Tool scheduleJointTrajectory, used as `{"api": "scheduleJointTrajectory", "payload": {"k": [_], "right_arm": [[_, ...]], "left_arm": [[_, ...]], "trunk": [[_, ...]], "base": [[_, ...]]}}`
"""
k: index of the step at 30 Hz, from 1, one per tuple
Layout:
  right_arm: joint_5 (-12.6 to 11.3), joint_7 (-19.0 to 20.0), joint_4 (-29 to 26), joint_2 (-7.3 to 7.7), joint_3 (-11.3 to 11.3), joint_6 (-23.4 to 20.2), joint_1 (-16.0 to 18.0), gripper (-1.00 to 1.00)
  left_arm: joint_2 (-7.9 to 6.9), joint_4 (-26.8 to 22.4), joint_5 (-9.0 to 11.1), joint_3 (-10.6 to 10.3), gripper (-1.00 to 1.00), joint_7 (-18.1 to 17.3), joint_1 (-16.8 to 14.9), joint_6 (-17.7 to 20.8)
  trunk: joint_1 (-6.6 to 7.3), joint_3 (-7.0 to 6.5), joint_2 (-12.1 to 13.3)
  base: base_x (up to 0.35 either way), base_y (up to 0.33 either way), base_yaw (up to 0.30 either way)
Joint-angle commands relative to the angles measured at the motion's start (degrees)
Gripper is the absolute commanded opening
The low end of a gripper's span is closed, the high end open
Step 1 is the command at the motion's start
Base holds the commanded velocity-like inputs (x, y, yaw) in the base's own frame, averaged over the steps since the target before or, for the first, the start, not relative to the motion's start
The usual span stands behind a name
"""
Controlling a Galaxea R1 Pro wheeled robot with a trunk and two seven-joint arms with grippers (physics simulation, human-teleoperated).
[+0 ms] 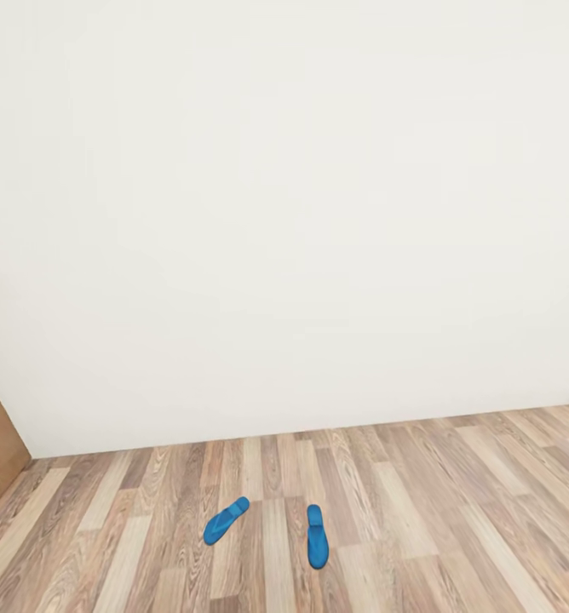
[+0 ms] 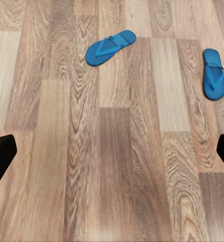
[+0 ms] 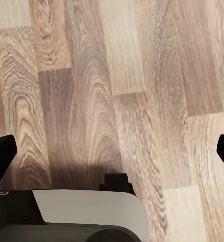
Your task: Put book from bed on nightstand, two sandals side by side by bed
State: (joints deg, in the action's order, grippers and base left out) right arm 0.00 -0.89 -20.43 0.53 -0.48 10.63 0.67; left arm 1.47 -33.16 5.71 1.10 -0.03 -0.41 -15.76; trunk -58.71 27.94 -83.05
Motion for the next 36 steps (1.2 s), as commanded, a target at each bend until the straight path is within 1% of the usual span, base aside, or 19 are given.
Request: {"api": "scheduleJointTrajectory", "payload": {"k": [1,36], "right_arm": [[0.0,-0.08,0.04,-0.01,-0.04,0.18,0.03,1.0],[0.0,-0.08,0.04,0.0,-0.13,0.17,0.03,1.0]], "left_arm": [[0.02,0.03,0.45,0.04,1.0,-0.06,-0.03,-0.15],[0.11,0.03,0.45,0.04,1.0,-0.06,-0.03,-0.15]], "trunk": [[-0.02,0.06,-0.03],[-0.02,0.06,-0.03]], "base": [[0.092,0.013,0.0],[0.005,0.001,0.0]]}}
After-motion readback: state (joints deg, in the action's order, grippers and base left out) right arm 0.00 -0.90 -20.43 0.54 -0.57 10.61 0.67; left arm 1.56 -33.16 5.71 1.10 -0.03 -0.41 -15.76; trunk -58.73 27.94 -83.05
